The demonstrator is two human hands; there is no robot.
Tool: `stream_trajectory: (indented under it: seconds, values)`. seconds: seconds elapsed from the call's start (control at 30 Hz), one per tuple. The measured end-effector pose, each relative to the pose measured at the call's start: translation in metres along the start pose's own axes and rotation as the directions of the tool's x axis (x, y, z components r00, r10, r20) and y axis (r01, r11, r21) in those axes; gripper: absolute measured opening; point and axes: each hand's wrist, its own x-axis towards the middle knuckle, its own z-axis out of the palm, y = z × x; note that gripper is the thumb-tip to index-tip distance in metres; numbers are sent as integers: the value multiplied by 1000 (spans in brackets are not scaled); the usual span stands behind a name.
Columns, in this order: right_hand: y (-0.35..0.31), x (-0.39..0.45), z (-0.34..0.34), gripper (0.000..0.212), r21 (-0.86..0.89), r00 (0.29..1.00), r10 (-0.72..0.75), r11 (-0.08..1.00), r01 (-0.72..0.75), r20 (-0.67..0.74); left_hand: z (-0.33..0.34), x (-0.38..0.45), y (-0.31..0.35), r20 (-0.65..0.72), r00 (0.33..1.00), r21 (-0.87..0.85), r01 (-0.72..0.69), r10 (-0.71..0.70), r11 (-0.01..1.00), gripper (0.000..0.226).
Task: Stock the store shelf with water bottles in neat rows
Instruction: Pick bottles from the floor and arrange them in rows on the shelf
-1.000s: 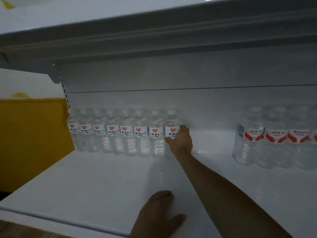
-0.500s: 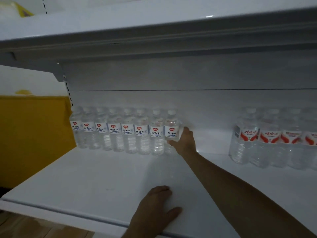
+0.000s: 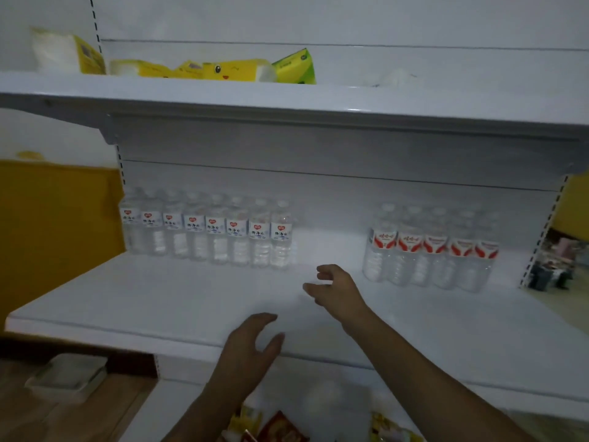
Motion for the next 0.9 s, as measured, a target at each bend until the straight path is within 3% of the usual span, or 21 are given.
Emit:
stream_trajectory:
  seconds: [0.17,0.33,0.53,0.7,0.9]
  values:
    - [-26,-57,22,54,22,994,-72,997,70,79,-26,-45,12,-73,997,45,23,-20,999,36]
    - [-34,-121,71,47,120,960,-142,986,116,240,-64,-116,0,-179,962,37,216,-206,976,35]
    - [4,-189,143,43,133,866,-152,986,99,476,-89,-207,-25,-311,859,24,435,-407,900,32]
    - [55,-224,203,47,41,755,-21,999,-8,655,-86,-276,-65,-364,728,15,628,-581,778,39]
    - [122,-237,265,43,-86,651,160,986,-145,742,-65,-328,-121,-377,582,-36,768,-721,639,39]
